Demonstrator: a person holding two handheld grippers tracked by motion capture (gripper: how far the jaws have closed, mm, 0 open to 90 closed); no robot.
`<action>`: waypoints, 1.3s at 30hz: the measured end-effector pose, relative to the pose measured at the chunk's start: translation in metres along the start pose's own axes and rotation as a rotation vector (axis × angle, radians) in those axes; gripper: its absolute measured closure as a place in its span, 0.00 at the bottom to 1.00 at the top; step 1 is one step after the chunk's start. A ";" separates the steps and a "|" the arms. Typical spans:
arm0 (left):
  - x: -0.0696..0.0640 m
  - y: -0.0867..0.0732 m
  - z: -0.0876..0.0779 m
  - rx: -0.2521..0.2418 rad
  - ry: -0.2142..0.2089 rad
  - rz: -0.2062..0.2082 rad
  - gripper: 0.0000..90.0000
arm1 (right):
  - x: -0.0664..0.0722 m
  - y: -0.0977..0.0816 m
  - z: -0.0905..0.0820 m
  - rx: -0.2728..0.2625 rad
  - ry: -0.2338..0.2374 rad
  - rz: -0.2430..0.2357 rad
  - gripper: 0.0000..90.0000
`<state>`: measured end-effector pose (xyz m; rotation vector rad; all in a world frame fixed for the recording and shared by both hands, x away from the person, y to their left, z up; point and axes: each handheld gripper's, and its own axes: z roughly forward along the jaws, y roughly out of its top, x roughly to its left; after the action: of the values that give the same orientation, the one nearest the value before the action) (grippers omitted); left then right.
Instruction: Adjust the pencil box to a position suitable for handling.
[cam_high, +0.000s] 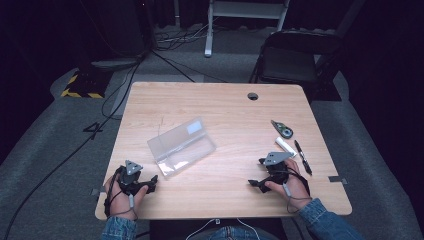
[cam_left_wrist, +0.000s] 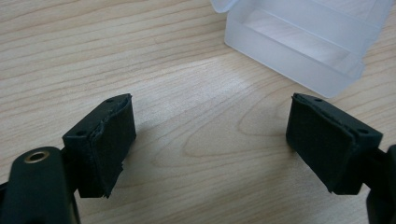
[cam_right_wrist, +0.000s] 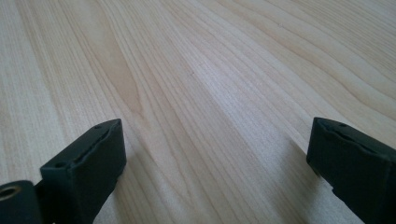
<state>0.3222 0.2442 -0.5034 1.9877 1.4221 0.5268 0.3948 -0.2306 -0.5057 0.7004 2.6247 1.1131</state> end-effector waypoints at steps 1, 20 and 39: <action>0.000 0.001 -0.001 0.006 -0.012 -0.011 0.22 | 0.000 0.000 0.000 -0.001 0.001 0.000 0.06; 0.003 0.027 0.001 -0.064 -0.080 -0.057 0.27 | 0.000 -0.022 -0.031 -0.017 -0.004 0.048 0.30; -0.005 0.039 0.020 -0.014 -0.115 -0.029 0.31 | 0.002 -0.031 -0.035 -0.030 -0.047 0.042 0.22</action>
<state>0.3604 0.2253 -0.4909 1.9513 1.3705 0.4022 0.3701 -0.2702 -0.5043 0.7700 2.5595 1.1312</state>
